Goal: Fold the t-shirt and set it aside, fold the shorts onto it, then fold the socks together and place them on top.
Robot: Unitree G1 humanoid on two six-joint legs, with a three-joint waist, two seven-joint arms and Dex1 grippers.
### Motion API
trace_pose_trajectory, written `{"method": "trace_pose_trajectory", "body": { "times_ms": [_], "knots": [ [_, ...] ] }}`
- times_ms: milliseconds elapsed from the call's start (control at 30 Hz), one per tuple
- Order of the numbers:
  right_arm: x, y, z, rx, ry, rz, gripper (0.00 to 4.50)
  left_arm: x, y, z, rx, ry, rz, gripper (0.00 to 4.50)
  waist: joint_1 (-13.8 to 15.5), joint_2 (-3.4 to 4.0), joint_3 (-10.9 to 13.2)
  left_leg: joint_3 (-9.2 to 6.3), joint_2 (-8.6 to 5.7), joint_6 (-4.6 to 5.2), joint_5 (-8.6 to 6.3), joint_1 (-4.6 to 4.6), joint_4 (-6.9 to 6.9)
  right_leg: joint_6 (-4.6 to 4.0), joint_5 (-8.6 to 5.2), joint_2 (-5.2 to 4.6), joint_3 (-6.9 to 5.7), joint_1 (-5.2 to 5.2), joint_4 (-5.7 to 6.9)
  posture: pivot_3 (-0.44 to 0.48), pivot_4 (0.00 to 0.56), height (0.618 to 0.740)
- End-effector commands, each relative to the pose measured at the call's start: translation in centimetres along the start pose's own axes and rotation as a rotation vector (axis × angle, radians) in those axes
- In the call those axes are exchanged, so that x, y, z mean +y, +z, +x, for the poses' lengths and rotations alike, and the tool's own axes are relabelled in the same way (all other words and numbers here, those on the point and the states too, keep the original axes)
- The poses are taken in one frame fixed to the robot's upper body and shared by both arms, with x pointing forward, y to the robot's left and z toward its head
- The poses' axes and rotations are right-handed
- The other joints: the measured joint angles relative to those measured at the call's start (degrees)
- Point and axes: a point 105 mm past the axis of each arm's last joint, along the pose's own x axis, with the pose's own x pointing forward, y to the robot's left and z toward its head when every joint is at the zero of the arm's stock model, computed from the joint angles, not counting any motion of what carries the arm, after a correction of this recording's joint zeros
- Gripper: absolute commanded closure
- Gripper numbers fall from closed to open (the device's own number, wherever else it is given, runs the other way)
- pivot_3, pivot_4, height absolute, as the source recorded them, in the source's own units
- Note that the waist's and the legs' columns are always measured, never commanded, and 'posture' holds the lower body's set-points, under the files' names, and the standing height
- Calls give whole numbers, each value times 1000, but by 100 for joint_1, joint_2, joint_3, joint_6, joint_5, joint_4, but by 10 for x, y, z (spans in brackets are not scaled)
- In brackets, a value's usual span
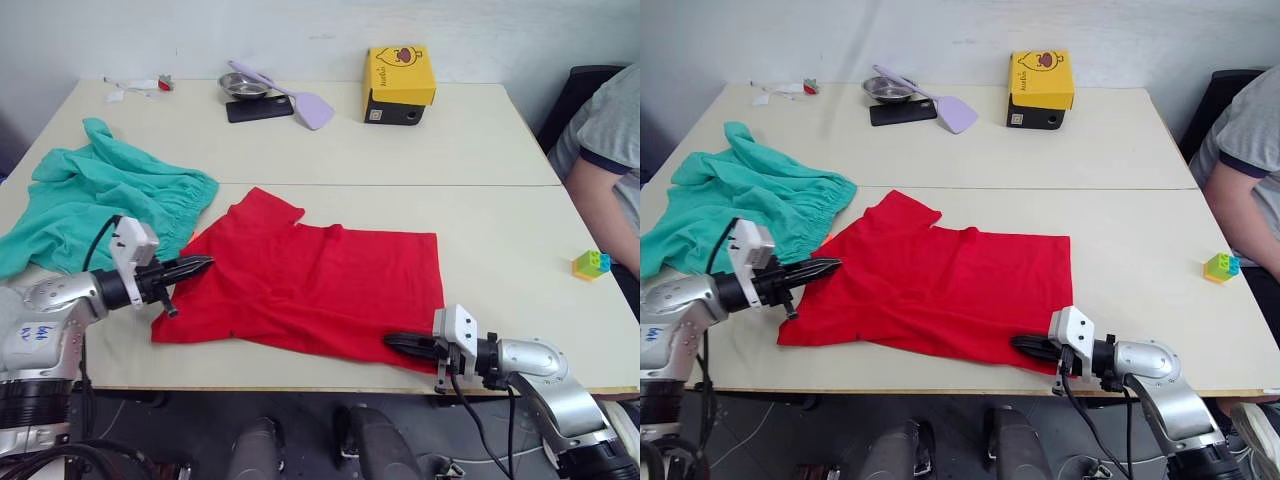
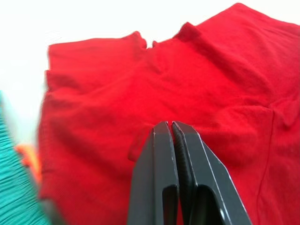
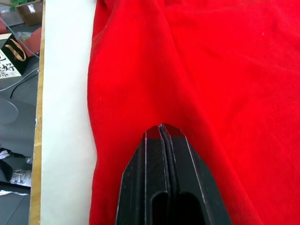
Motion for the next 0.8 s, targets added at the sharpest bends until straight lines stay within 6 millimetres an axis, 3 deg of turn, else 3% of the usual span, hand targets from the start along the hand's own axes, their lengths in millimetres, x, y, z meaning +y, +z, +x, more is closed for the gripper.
{"method": "trace_pose_trajectory", "body": {
  "times_ms": [33,167,267,400,500,667,800],
  "knots": [
    [1,6,1,-25,-1,-10,4500,6,12,1,-30,14,71,4397,-7,-2,0,0,1,0,0,0,1,0,0,1,0,0,1,0,150,740],
    [2,5,0,-25,-7,-7,4500,4,8,-5,-18,4,49,4397,-11,-1,0,0,1,-1,0,1,-1,0,0,2,0,0,2,0,150,740],
    [1,7,-2,-40,-27,0,4500,7,6,-22,-10,62,-32,3882,-36,-1,0,1,2,-2,1,1,0,0,0,2,1,-1,3,0,150,740],
    [1,17,-9,-102,-34,52,4500,-4,4,-49,12,89,-84,2647,-50,-3,1,0,7,-5,1,0,-3,0,0,2,1,-3,4,0,150,740],
    [1,23,-15,-131,-32,78,3969,-14,1,-66,40,102,-124,1703,-23,-2,2,-2,6,-4,0,1,-2,-1,-1,-1,1,-3,4,0,150,740],
    [1,27,-26,-124,-25,86,2279,-36,-6,-80,89,75,-163,96,2,-3,1,-8,2,-12,-6,2,-2,-4,-2,-4,-1,0,2,0,150,740],
    [1,25,-36,-75,-20,58,920,-49,-26,-87,172,72,-110,0,3,-3,1,-6,0,-6,-8,1,-7,-7,-4,-7,0,0,-8,0,150,740]
  ]
}}
